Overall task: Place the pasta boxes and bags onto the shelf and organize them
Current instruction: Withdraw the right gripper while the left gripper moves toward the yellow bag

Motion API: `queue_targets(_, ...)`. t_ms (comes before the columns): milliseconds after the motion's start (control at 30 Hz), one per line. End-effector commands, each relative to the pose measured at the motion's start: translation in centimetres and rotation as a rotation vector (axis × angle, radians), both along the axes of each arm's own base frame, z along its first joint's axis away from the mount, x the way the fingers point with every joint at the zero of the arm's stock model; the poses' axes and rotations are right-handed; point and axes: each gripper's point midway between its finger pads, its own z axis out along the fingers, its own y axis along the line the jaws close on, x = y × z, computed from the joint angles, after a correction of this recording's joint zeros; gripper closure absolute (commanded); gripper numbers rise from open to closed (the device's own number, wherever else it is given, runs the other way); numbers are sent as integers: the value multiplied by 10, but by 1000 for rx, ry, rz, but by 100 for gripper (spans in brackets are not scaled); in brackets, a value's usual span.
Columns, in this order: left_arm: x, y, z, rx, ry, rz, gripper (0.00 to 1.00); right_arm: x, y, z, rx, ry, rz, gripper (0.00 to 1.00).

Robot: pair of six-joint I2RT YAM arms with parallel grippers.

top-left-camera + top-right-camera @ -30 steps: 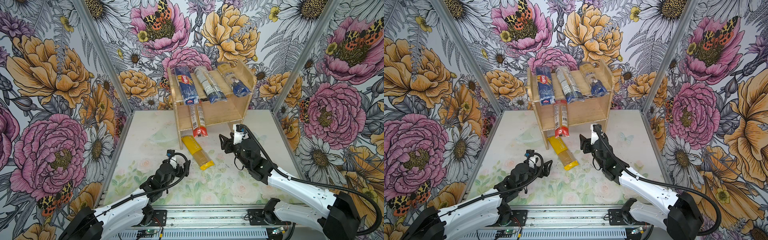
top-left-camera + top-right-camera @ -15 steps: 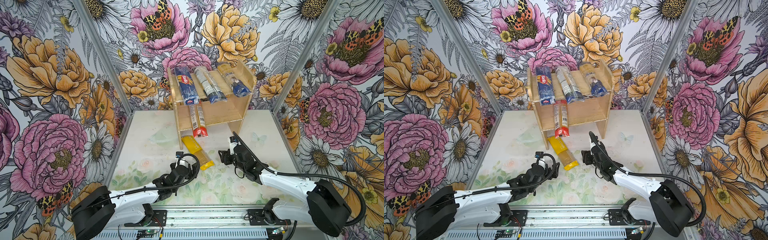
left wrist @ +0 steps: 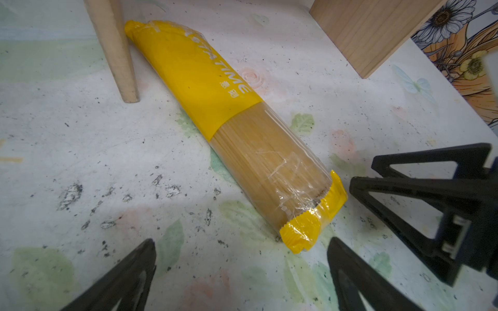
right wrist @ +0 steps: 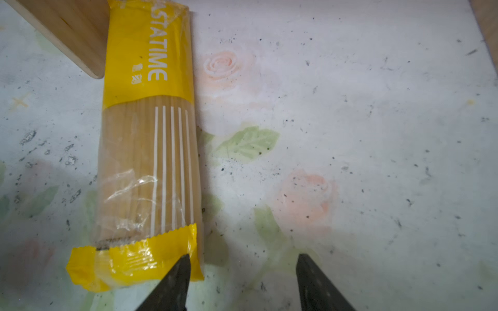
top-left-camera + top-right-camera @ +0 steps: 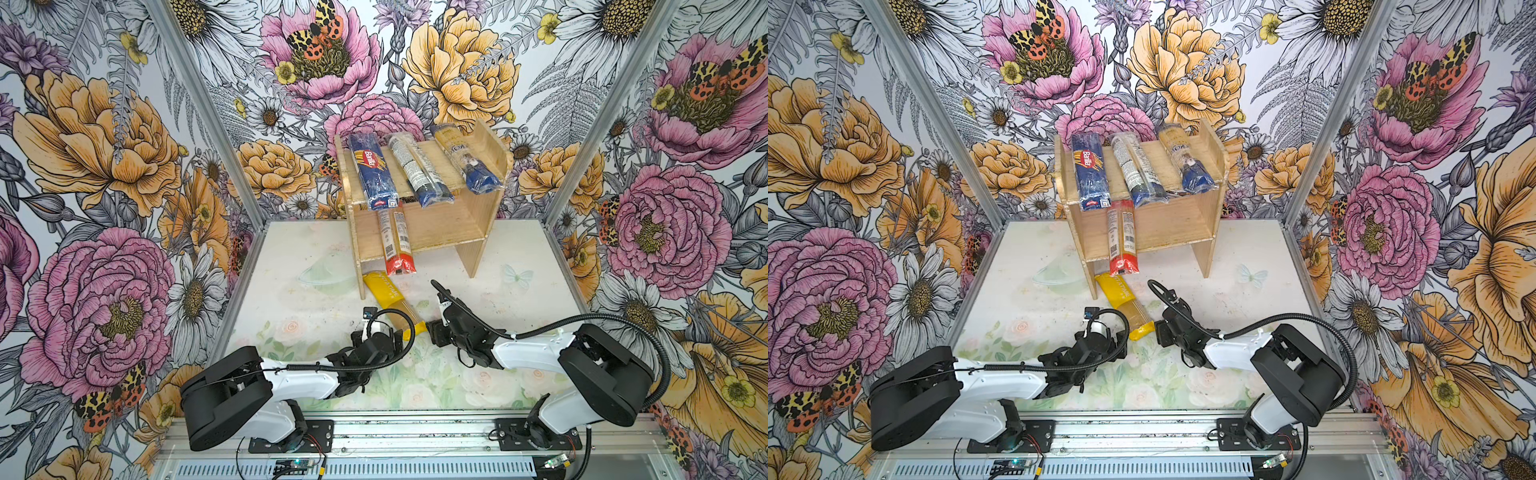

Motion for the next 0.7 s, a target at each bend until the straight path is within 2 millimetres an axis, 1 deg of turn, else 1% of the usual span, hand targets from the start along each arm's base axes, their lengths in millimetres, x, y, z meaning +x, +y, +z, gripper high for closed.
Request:
queue_targets(0,5,-3,10,-42,-30,33,1,13,13,12,14,-57,6,36)
queue_targets(167,2,7,8,-35,-35,46,1,12,24,6,4,-45,36,36)
queue_targets(333,-2,17,3,-34,-29,60,1,9,41,-1,-5,-31,88,37)
queue_targets(433,-4,24,2,-41,-28,71,1,0,59,-2,0,-25,140,37)
queue_targets(567,-9,36,-1,-26,-27,90,1,-7,73,-3,15,-14,189,38)
queue_targets(667,-12,41,0,-8,-31,81,1,-13,82,-1,33,-9,226,38)
